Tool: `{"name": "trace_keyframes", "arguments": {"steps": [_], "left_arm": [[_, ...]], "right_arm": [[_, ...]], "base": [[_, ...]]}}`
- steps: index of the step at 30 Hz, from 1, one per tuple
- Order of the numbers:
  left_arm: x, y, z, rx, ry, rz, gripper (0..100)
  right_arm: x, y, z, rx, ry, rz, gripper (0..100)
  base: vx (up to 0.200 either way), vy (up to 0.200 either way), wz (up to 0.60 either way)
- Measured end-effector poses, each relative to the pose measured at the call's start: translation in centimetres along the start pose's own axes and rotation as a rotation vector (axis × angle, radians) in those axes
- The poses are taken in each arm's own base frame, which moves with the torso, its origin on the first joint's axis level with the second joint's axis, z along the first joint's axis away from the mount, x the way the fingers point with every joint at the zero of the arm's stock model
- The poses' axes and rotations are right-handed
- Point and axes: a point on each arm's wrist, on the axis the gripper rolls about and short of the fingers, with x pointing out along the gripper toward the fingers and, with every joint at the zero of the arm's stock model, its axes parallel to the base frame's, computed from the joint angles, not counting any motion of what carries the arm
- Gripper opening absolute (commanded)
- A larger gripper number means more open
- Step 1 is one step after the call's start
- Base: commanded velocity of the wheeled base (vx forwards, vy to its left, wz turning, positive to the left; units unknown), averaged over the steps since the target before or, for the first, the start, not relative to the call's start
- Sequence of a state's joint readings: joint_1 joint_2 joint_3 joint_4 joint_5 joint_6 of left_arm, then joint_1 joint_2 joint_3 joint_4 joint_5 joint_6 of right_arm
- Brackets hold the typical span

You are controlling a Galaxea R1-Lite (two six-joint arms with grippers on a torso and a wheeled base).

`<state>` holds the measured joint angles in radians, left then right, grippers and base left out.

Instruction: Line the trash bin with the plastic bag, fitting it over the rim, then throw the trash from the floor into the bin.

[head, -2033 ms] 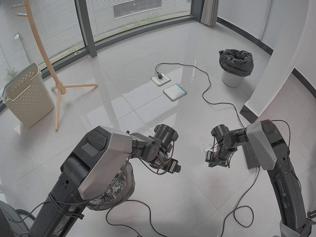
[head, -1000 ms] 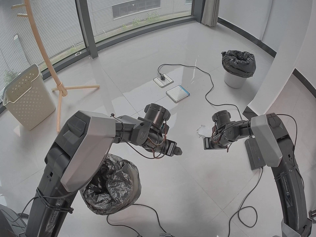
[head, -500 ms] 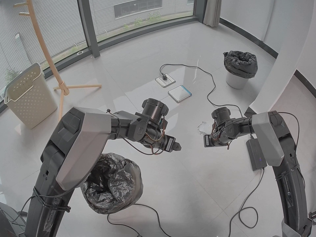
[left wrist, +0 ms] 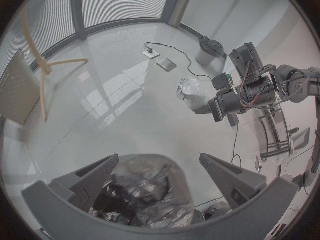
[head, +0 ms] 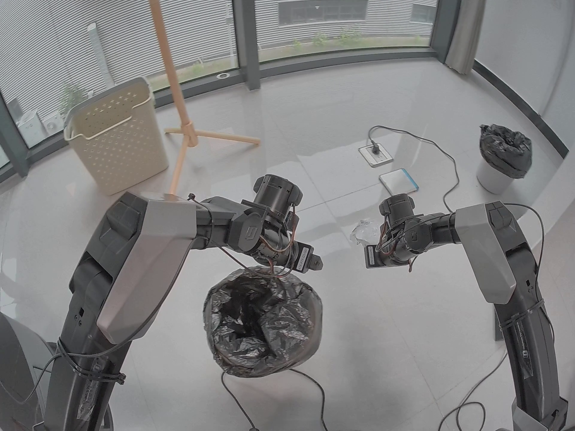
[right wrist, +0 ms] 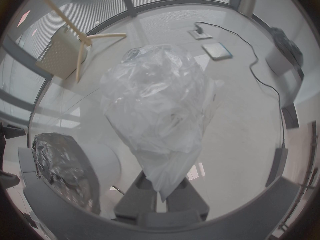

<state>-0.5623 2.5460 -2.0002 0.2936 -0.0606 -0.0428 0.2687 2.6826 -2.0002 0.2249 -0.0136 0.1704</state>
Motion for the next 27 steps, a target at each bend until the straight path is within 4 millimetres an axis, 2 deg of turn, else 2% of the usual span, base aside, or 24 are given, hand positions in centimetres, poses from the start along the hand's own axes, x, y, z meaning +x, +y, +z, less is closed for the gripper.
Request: {"name": "trace_keyframes", "arguments": {"steps": [6,11,18,27], "left_arm": [[0.2,0.0,-0.1,0.001,0.003,0.022,100],[0.6,0.3,-0.2,0.057,-0.006,0.027,100],[1.0,0.2,0.6,0.150,-0.108,0.031,100],[1.8,0.3,0.2,0.152,-0.102,0.033,100]], "right_arm": [[0.0,0.1,0.0,-0.001,-0.004,0.002,0],[0.0,-0.1,0.1,-0.016,-0.009,0.000,0],[-0.5,-0.3,1.1,-0.020,-0.071,0.032,0],[-4.1,1.4,3.3,-0.025,-0.147,0.084,0]], "base": [[0.000,0.000,0.60],[0.000,0.000,0.00],[-0.200,0.000,0.00],[-0.200,0.000,0.00]]}}
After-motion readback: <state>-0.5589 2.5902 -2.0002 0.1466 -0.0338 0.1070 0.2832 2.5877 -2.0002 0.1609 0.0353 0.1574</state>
